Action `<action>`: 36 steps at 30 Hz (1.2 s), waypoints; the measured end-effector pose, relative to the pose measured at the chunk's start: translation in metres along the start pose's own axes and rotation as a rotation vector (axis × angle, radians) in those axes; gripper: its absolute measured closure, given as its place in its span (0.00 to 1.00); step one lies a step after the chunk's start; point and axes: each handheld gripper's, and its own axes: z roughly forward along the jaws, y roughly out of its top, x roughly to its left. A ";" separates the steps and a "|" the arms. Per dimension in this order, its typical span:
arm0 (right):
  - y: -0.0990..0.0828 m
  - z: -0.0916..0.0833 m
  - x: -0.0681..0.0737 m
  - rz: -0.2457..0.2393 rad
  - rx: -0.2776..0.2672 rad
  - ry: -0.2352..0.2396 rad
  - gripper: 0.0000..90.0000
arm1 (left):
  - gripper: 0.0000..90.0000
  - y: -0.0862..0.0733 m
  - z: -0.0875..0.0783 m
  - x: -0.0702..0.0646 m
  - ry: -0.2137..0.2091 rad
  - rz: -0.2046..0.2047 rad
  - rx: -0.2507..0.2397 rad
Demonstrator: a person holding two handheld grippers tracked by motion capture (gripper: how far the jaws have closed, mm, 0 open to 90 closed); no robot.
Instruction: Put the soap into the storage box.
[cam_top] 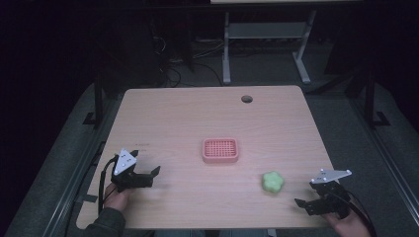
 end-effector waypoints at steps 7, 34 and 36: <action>0.000 -0.001 0.001 -0.016 -0.013 0.000 0.18 | 0.00 0.000 0.000 -0.002 -0.008 0.011 0.001; 0.029 0.007 0.019 -0.110 0.026 0.008 0.16 | 0.00 0.000 -0.001 -0.002 -0.011 0.017 0.005; 0.032 0.008 0.019 -0.115 0.032 0.005 0.16 | 0.00 0.000 -0.001 -0.002 -0.009 0.018 0.004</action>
